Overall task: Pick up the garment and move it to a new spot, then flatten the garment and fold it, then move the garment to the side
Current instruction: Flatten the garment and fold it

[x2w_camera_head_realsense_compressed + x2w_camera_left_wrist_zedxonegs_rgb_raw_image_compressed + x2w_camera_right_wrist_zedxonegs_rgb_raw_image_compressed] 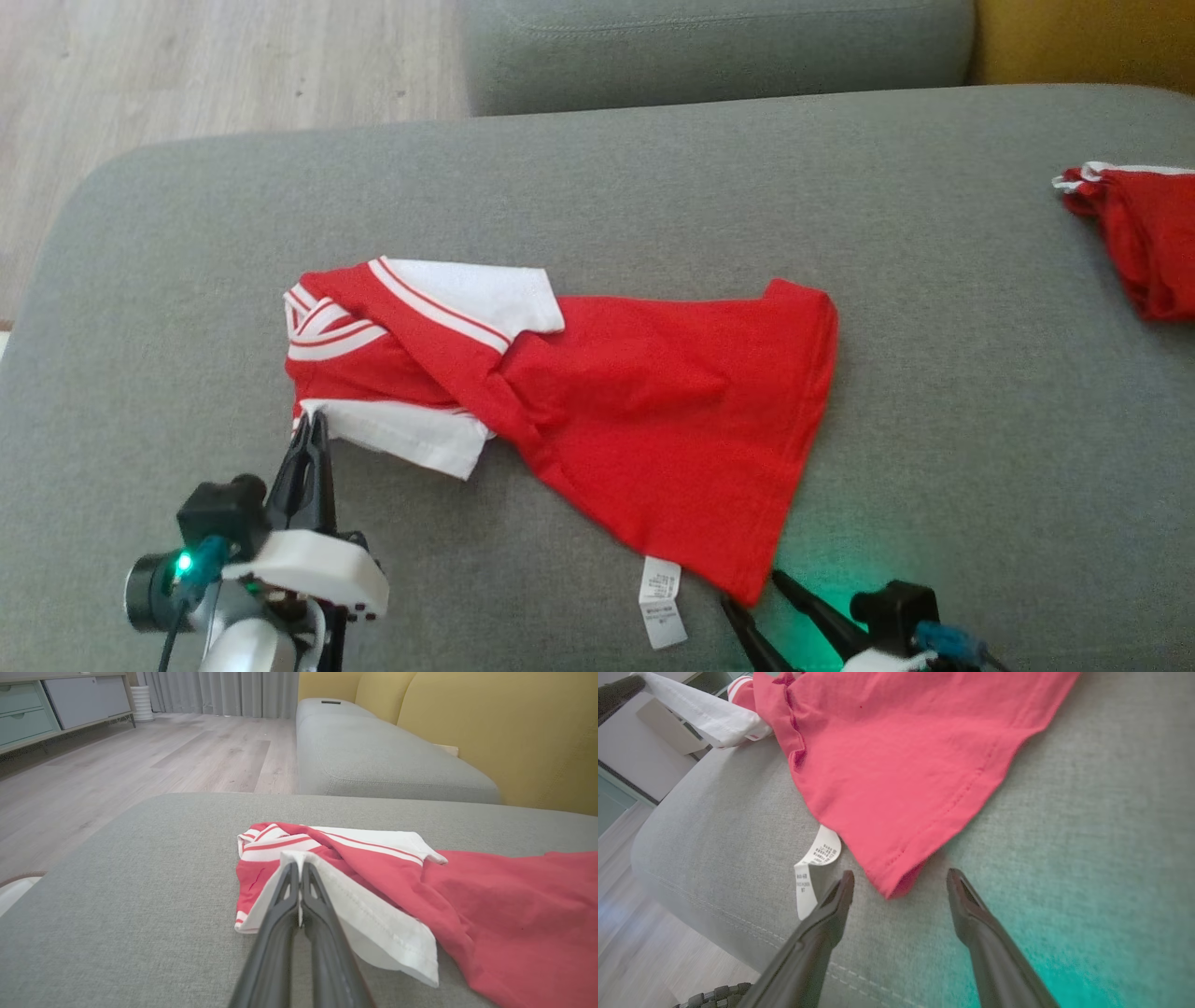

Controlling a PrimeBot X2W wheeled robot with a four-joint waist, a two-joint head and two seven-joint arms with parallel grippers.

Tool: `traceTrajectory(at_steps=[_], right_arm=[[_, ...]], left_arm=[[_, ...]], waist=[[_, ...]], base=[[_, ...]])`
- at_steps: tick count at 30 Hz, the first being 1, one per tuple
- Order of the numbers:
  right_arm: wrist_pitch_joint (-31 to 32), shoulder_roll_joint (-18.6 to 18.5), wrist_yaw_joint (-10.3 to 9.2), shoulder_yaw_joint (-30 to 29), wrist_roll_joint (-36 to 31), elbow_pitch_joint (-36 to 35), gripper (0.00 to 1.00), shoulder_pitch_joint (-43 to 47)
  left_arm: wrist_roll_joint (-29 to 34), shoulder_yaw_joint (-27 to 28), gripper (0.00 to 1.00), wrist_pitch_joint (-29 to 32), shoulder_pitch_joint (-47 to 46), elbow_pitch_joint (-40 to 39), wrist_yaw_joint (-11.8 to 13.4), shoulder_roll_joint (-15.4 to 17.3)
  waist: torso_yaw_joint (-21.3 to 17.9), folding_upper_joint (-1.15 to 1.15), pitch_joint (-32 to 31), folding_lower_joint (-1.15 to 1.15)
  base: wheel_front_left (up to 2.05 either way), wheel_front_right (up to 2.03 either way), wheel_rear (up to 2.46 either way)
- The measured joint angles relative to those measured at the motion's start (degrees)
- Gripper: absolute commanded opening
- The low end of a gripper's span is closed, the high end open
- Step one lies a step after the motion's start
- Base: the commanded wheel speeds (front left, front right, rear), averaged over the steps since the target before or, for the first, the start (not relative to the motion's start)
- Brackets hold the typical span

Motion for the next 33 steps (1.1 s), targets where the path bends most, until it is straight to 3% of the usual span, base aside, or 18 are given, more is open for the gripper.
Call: traceTrajectory(at_steps=[8, 9, 11, 12, 13, 14, 20, 23, 33], right_arm=[[-0.8, -0.9, 0.00, 5.8, 4.7, 4.3, 1.00, -4.8], [-0.8, -0.9, 0.00, 6.4, 5.3, 4.5, 0.95, -5.2], [-0.8, -1.4, 0.00, 7.9, 6.3, 4.8, 0.70, -6.2], [-0.8, -1.8, 0.01, 8.7, 6.7, 4.9, 0.47, -6.8], [-0.8, -2.3, 0.00, 9.3, 7.1, 5.1, 0.10, -7.3], [-0.8, -2.7, 0.00, 9.9, 7.4, 5.3, 0.00, -7.8], [-1.8, -3.8, 0.01, 12.0, 8.6, 4.5, 0.00, -9.1], [-2.0, -5.4, 0.01, 9.8, 8.3, 1.1, 0.00, -9.1], [-2.3, -11.2, 0.01, -12.3, 1.0, -21.4, 0.00, -8.4]], left_arm=[[0.3, -0.1, 0.00, 0.0, -1.7, -0.2, -0.7, 0.2], [0.3, 0.0, 0.00, 0.0, -2.0, -0.2, -0.9, 0.3], [0.3, 0.1, 0.00, 0.0, -2.4, -0.2, -0.9, 0.6], [0.3, 0.2, 0.00, 0.0, -2.5, -0.2, -0.9, 0.7], [0.3, 0.3, 0.00, 0.0, -2.5, -0.2, -0.9, 0.8], [0.3, 0.5, 0.00, 0.0, -2.5, -0.1, -0.9, 0.9], [0.3, 1.6, 0.00, 0.0, -2.5, -0.2, -1.1, 1.3], [0.3, 1.9, 0.00, 0.0, -2.5, -1.0, -1.1, 1.6], [1.7, 3.4, 0.00, 0.0, 0.0, -11.2, -1.4, 3.3]], waist=[[2.0, 0.00, 1.4, 0.00], [2.2, 0.00, 1.6, 0.00], [2.3, 0.00, 1.9, 0.00], [2.3, 0.00, 2.1, 0.00], [2.3, 0.00, 2.3, 0.00], [2.3, 0.00, 2.3, 0.00], [1.7, 0.00, 2.0, 0.00], [1.3, 0.00, 1.3, 0.00], [-0.2, 0.00, -2.3, 0.00]], base=[[0.00, 0.00, 0.00], [0.00, 0.00, 0.00], [0.00, 0.00, 0.00], [0.00, 0.00, 0.00], [0.00, 0.00, 0.00], [0.00, 0.00, 0.00], [0.00, 0.00, 0.00], [0.00, 0.00, 0.00], [0.00, 0.00, 0.00]])
